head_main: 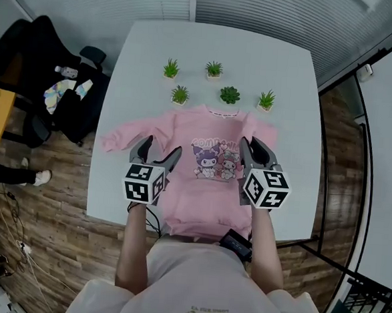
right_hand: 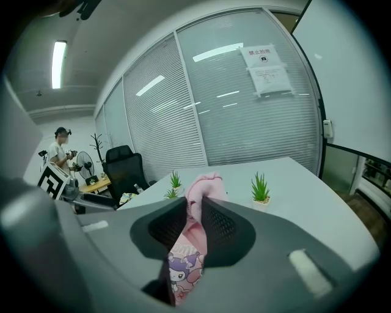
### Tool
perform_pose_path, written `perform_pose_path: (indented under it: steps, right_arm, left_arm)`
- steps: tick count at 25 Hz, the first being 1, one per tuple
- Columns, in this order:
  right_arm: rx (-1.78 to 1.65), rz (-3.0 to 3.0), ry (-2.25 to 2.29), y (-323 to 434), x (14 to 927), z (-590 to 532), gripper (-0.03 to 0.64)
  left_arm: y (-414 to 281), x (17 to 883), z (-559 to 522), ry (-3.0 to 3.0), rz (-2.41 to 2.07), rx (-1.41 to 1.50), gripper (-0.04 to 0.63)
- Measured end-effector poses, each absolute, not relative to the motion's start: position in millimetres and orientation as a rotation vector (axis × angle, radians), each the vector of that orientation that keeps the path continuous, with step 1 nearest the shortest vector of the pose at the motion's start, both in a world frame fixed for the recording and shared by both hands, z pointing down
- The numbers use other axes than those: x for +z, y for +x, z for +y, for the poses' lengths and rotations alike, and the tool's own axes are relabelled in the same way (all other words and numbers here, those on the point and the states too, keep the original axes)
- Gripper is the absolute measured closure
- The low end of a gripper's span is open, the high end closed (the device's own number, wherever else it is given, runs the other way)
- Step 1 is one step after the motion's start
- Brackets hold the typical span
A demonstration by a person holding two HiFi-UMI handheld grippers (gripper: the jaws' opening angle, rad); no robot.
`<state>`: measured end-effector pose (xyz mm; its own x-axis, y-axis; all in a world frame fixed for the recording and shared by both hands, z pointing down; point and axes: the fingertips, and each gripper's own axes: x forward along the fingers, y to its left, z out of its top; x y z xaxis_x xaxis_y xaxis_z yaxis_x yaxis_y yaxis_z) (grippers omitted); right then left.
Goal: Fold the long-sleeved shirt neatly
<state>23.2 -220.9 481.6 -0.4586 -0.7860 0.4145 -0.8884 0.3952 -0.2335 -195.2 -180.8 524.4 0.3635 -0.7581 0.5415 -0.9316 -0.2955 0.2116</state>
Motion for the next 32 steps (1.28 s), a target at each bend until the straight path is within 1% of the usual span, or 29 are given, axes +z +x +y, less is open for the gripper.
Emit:
perform_pose_path:
  steps: [8, 17, 32]
  right_arm:
    - [0.625, -2.413, 1.379, -27.0, 505.2, -226.8, 0.531]
    - [0.606, -2.419, 1.276, -63.1, 542.9, -228.1, 0.529]
    - [0.766, -2.337, 1.171, -95.4, 628.9, -232.3, 0.52]
  left_arm:
    - [-216.8, 541.7, -181.9, 2.11, -1.458, 0.448, 0.205]
    - [-230.5, 563.0, -181.8, 2.095, -1.446, 0.46, 0.206]
    - [-226.1, 600.8, -176.2, 2.093, -1.35, 0.509, 0.209]
